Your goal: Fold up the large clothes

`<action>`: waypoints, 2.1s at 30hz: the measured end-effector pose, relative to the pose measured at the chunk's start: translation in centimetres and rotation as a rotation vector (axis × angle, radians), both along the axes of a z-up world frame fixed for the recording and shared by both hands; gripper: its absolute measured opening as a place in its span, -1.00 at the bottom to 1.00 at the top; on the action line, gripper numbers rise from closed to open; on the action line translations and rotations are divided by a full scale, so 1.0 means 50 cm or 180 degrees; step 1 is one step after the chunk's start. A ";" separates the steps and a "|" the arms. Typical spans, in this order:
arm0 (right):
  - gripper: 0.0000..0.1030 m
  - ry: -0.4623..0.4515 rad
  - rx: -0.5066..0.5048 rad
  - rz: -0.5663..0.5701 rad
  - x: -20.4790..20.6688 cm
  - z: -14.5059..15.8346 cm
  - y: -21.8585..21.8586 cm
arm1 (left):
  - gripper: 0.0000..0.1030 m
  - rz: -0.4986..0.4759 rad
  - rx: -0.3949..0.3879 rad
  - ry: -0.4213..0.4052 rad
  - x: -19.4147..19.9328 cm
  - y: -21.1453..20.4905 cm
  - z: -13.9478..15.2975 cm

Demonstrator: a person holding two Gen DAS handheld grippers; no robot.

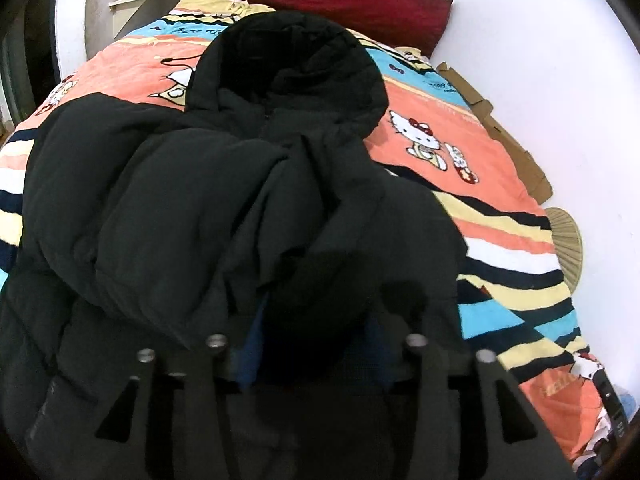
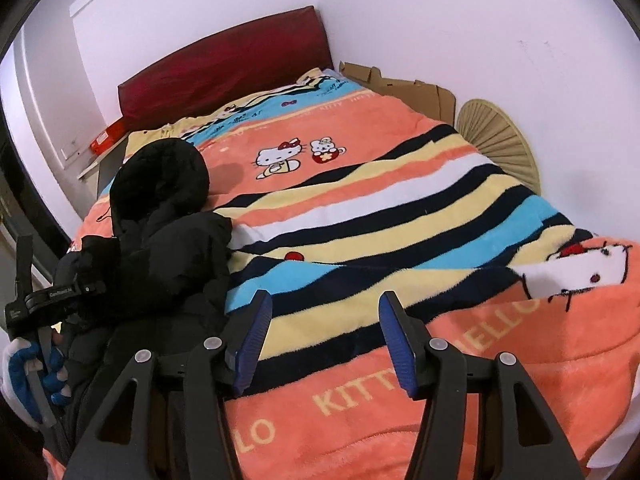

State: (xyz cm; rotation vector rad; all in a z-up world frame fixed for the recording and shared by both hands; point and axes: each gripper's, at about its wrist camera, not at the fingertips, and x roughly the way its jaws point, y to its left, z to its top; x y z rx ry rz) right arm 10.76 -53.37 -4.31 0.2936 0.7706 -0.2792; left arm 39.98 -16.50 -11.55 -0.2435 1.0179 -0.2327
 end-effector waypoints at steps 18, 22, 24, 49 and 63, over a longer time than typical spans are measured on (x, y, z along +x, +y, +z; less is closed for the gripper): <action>0.40 -0.0016 -0.0199 0.0414 -0.006 0.052 0.101 | 0.11 0.0154 -0.0006 -0.0493 -0.102 0.252 0.193; 0.41 0.0032 -0.0292 0.0684 0.025 0.071 0.174 | 0.11 0.0427 0.0112 -0.0465 -0.101 0.391 0.189; 0.41 0.0052 -0.0364 0.0877 0.057 0.082 0.234 | 0.11 0.0531 0.0152 -0.0423 -0.093 0.450 0.180; 0.43 0.0531 -0.0655 0.1959 0.456 -0.178 0.562 | 0.20 -0.0021 0.0774 -0.0181 0.146 0.428 -0.115; 0.43 0.0400 -0.0685 0.1842 0.391 -0.073 0.442 | 0.19 0.0056 0.0791 -0.0434 0.120 0.430 -0.010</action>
